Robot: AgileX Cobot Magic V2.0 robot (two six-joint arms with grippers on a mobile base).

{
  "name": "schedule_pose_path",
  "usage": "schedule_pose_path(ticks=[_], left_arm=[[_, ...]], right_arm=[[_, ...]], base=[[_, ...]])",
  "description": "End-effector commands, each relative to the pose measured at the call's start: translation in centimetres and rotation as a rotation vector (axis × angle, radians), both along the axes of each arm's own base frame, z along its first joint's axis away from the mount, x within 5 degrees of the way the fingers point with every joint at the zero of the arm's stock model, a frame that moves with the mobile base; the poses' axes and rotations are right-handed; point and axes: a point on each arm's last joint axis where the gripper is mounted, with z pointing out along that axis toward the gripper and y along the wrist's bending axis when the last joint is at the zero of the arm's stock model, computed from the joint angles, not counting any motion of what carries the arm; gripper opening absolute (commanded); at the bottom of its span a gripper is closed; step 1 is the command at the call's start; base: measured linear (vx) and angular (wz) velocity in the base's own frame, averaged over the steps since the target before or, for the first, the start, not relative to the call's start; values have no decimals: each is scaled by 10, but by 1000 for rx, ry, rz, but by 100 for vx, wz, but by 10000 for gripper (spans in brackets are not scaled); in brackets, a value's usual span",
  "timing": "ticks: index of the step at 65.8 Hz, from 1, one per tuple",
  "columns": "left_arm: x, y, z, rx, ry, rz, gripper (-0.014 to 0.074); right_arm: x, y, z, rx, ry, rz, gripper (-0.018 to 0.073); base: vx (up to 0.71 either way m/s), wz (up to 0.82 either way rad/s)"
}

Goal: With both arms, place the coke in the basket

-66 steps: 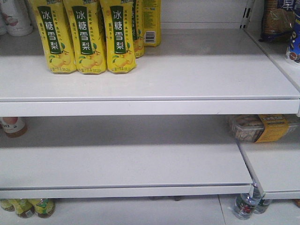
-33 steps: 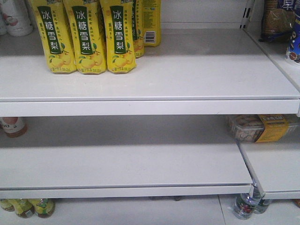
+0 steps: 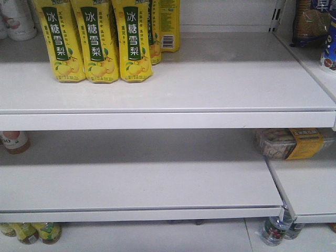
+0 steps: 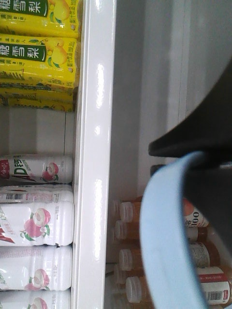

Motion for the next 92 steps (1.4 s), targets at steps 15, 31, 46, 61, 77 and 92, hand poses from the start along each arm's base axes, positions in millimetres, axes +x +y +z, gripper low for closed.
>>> schedule_pose_path(ticks=[15,31,46,61,77,92], left_arm=[[-6,-4,22,76,-174,-23,-6],[-6,-4,22,76,-174,-23,-6],[-6,-4,22,76,-174,-23,-6],[-6,-4,22,76,-174,-23,-6],[-6,-4,22,76,-174,-23,-6],[-6,-4,22,76,-172,-23,-6]], right_arm=[[1,2,12,10,-72,20,-5],[1,1,12,2,-72,14,-5],[2,3,11,7,-56,21,-5],[-1,10,4,47,58,64,-5],[4,27,-20,-21,-43,196,-5],[9,40,-35,135,-146,241,-5]], base=[[0,0],[0,0],[0,0],[0,0],[0,0],[0,0]])
